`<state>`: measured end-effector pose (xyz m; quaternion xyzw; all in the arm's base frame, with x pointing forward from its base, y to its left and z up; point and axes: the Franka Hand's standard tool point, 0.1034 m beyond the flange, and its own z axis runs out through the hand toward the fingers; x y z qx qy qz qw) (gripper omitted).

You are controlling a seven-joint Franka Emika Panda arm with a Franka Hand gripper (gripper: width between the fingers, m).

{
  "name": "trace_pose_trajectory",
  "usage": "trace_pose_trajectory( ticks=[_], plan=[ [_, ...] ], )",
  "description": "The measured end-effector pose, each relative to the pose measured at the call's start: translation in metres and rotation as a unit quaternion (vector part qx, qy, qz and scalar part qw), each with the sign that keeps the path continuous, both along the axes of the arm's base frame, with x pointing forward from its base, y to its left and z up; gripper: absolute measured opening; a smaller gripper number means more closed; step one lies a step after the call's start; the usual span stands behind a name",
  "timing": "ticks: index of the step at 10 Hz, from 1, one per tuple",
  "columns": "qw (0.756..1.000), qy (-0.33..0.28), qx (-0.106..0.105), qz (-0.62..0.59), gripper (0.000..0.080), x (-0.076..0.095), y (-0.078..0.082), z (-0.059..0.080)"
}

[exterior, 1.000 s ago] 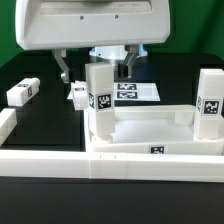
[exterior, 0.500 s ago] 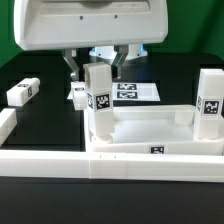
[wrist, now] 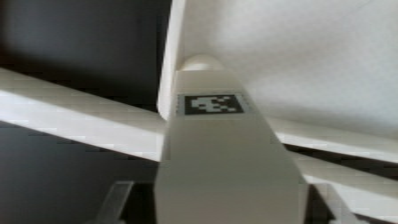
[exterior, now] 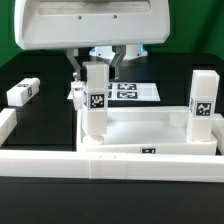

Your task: Assemble desk

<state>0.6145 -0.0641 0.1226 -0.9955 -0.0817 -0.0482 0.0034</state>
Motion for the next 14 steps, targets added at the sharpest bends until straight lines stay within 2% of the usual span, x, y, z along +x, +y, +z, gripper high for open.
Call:
trace_pose_trajectory(
  ticks=[2,4,7,11,14],
  plan=[
    [0.995,0.001,0.018,-0.098,0.0294,0.0,0.001,0.0],
    [0.986,0.003,0.025,-0.163,0.0293,-0.001,0.001,-0.002],
    [0.956,0.004,0.046,-0.289,0.0293,-0.002,0.003,-0.003],
    [0.89,0.011,0.064,-0.452,0.0293,-0.002,0.005,-0.004],
    [0.83,0.015,0.076,-0.552,0.0293,-0.001,0.016,-0.004]
  ],
)
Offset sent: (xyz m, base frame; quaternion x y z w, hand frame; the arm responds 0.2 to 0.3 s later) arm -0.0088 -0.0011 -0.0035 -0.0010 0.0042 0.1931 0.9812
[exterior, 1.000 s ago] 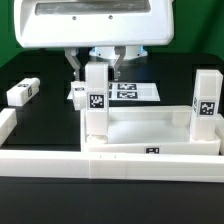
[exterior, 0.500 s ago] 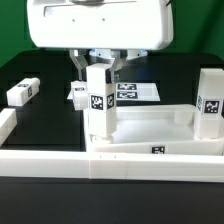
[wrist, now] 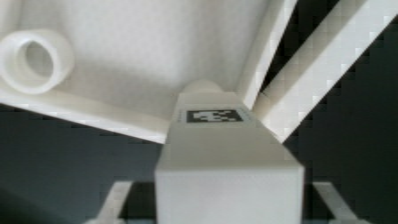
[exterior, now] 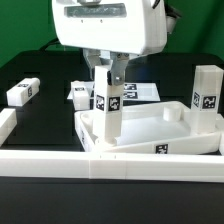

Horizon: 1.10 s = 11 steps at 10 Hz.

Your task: Assemble desk

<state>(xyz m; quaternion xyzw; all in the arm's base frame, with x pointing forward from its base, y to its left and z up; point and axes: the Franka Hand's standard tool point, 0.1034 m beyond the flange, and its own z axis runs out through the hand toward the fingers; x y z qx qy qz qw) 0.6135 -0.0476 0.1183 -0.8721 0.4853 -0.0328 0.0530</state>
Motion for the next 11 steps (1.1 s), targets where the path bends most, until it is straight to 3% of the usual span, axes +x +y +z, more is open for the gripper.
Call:
trace_pose_trajectory(
  ticks=[3,4,5,6,7,11],
  plan=[
    [0.998,0.001,0.007,-0.056,0.0294,0.001,0.0023,0.0002],
    [0.999,0.001,0.006,-0.047,0.0372,0.001,0.0025,0.0002],
    [1.0,-0.001,0.004,-0.027,0.0372,0.0012,0.0025,0.0003],
    [1.0,-0.002,0.002,-0.007,0.0567,0.0015,0.0025,0.0006],
    [1.0,-0.003,0.0,0.005,0.0624,0.0014,0.0025,0.0005],
    [0.987,-0.011,-0.018,0.157,0.0648,0.0012,0.0018,0.0003]
  ],
)
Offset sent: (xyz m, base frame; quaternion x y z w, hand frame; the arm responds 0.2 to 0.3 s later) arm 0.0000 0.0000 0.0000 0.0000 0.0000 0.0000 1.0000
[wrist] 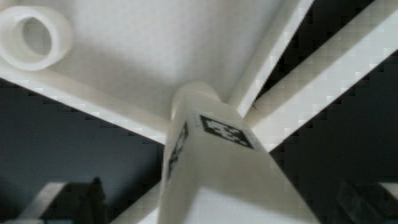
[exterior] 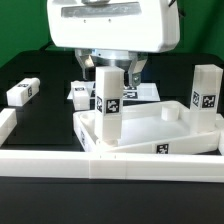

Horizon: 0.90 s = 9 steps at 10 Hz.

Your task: Assemble desk

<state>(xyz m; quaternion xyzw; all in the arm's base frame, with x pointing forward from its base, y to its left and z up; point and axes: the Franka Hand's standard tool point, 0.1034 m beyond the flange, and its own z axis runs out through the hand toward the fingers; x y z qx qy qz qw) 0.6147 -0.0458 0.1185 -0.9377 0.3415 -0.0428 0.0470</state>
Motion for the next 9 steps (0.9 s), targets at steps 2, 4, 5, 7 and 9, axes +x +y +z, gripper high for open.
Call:
trace_pose_trajectory(
  ticks=[2,4,5,7,9],
  plan=[
    [0.994,0.0,-0.021,0.103,0.0649,-0.0013,-0.0008,-0.0029],
    [0.981,-0.001,-0.038,0.189,0.0649,-0.0014,0.0003,-0.0038],
    [0.973,-0.002,-0.042,0.225,0.0649,-0.0017,-0.0004,-0.0047],
    [0.956,-0.003,-0.051,0.287,0.0649,-0.0019,-0.0005,-0.0052],
    [0.938,-0.002,-0.06,0.341,0.0649,-0.0019,0.0002,-0.0053]
  ],
)
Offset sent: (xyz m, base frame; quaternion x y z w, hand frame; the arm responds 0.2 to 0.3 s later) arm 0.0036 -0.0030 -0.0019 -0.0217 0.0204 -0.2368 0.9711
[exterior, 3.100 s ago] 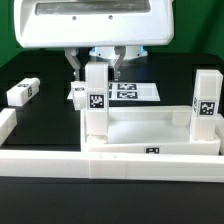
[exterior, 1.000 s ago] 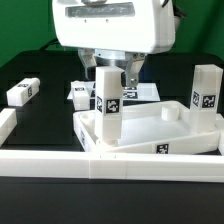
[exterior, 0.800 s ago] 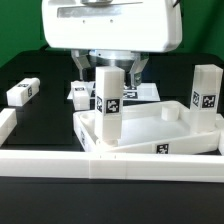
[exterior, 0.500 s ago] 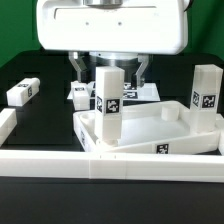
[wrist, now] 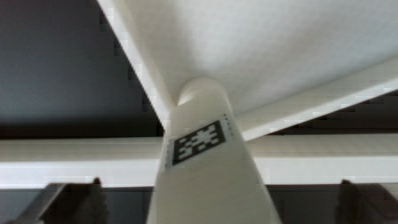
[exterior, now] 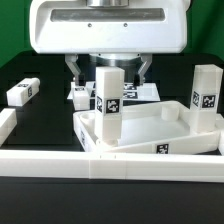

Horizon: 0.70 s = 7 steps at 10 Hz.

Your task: Assemble desk

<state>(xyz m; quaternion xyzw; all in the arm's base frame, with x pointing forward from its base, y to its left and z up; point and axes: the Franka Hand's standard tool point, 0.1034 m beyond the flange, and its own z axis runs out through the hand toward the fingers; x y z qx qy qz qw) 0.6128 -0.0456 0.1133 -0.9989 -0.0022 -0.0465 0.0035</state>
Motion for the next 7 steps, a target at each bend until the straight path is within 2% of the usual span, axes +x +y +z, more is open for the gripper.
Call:
trace_pose_trajectory(
  ticks=[4,6,7],
  plan=[
    [0.995,0.0,-0.012,0.103,0.0649,-0.0004,-0.0026,-0.0001],
    [0.995,0.0,-0.012,0.103,0.0392,-0.0004,-0.0028,-0.0001],
    [0.995,0.0,-0.012,0.103,0.0392,-0.0004,-0.0028,-0.0001]
  ],
)
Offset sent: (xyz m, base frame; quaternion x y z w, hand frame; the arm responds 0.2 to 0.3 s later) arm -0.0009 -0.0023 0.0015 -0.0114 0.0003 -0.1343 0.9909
